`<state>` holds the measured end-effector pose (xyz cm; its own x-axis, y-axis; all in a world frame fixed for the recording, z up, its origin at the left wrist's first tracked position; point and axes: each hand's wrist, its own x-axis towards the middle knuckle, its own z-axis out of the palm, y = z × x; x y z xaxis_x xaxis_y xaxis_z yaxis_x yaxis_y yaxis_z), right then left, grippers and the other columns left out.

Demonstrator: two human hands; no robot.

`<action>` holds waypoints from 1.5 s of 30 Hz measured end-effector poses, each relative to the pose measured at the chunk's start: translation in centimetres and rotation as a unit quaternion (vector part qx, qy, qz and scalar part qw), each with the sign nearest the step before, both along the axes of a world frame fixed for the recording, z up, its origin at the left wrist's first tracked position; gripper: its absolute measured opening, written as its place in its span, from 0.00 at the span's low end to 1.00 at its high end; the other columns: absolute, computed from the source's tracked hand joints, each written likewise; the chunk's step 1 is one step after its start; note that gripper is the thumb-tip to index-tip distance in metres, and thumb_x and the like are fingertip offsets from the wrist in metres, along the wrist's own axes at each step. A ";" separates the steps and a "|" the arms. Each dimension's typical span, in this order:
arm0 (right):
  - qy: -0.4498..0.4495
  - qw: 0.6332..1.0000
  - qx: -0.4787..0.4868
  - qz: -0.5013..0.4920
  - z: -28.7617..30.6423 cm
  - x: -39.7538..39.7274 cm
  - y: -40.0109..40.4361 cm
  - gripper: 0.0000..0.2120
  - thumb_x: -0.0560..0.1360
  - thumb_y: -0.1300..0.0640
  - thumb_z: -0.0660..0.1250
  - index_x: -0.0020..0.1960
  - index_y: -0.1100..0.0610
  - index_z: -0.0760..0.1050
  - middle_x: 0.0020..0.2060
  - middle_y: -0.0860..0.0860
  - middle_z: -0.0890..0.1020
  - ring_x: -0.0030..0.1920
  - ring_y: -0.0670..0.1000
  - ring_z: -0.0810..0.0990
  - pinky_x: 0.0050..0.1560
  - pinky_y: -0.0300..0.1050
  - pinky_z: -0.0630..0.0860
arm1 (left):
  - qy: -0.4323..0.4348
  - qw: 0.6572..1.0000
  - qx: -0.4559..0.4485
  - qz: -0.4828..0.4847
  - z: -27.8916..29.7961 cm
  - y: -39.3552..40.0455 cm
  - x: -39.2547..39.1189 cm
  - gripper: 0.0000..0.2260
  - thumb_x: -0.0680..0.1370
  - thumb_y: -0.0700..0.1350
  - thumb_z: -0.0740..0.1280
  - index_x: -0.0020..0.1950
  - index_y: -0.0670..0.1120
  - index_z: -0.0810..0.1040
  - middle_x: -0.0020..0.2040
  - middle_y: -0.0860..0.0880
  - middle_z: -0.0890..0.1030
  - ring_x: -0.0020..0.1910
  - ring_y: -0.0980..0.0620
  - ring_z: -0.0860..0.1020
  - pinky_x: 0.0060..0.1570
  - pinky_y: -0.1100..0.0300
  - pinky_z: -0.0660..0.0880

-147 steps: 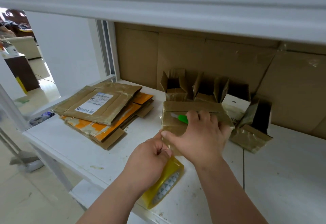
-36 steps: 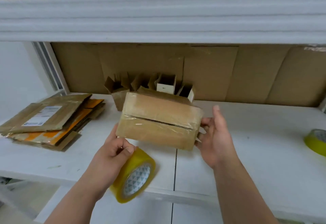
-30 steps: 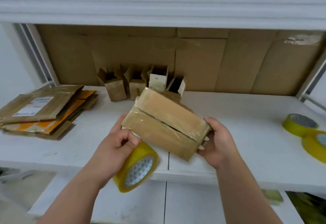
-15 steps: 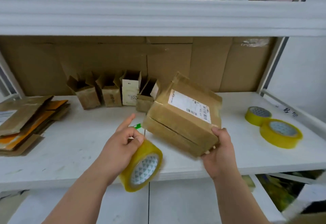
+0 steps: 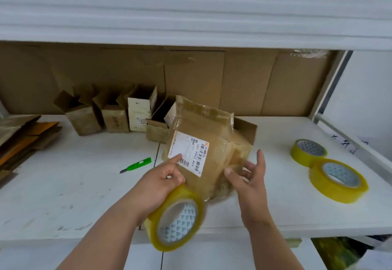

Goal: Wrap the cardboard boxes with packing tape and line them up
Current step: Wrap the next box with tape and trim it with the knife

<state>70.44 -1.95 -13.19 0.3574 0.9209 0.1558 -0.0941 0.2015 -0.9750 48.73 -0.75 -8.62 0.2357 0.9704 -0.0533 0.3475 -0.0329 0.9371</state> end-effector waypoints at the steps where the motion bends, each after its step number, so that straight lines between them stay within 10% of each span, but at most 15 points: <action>1: -0.015 1.000 -0.003 0.015 0.1 0.4 0.4 0.45 0.62 0.50 0.75 0.75 0.39 0.59 0.61 0.48 0.75 0.55 0.44 0.77 0.45 0.36 0.77 | 0.001 1.000 -0.003 -0.002 0.0 0.3 0.0 0.09 0.79 0.44 0.68 0.39 0.49 0.80 0.71 0.70 0.66 0.67 0.60 0.72 0.67 0.50 0.71; 11: -0.174 0.983 -0.015 -0.062 1.1 -0.4 4.5 0.41 0.68 0.56 0.79 0.75 0.49 0.62 0.54 0.46 0.74 0.55 0.46 0.74 0.49 0.31 0.70 | -0.066 0.996 -0.051 0.037 0.2 1.4 -0.4 0.10 0.80 0.44 0.68 0.39 0.48 0.82 0.68 0.68 0.71 0.64 0.57 0.76 0.61 0.49 0.77; 16: -0.294 0.953 -0.065 -0.036 -0.7 -1.3 6.1 0.27 0.75 0.50 0.72 0.72 0.49 0.70 0.49 0.46 0.73 0.53 0.51 0.74 0.59 0.53 0.76 | -0.086 0.993 -0.076 0.041 0.4 2.1 0.6 0.11 0.79 0.41 0.68 0.38 0.48 0.83 0.70 0.63 0.72 0.60 0.56 0.80 0.56 0.55 0.79; 39: -0.322 0.929 -0.163 0.078 1.2 -1.3 17.3 0.23 0.83 0.48 0.56 0.76 0.52 0.63 0.65 0.52 0.77 0.63 0.55 0.77 0.58 0.46 0.73 | -0.039 0.992 -0.071 0.092 0.8 11.9 2.8 0.05 0.80 0.42 0.67 0.47 0.42 0.80 0.76 0.63 0.61 0.69 0.56 0.70 0.68 0.52 0.71; 45: -0.245 0.944 -0.185 0.116 1.1 -3.2 18.6 0.25 0.80 0.56 0.61 0.76 0.51 0.60 0.66 0.54 0.76 0.61 0.56 0.78 0.60 0.50 0.75 | -0.032 0.990 -0.079 0.114 0.7 14.6 1.5 0.06 0.79 0.46 0.68 0.52 0.45 0.81 0.55 0.52 0.83 0.54 0.47 0.81 0.62 0.45 0.76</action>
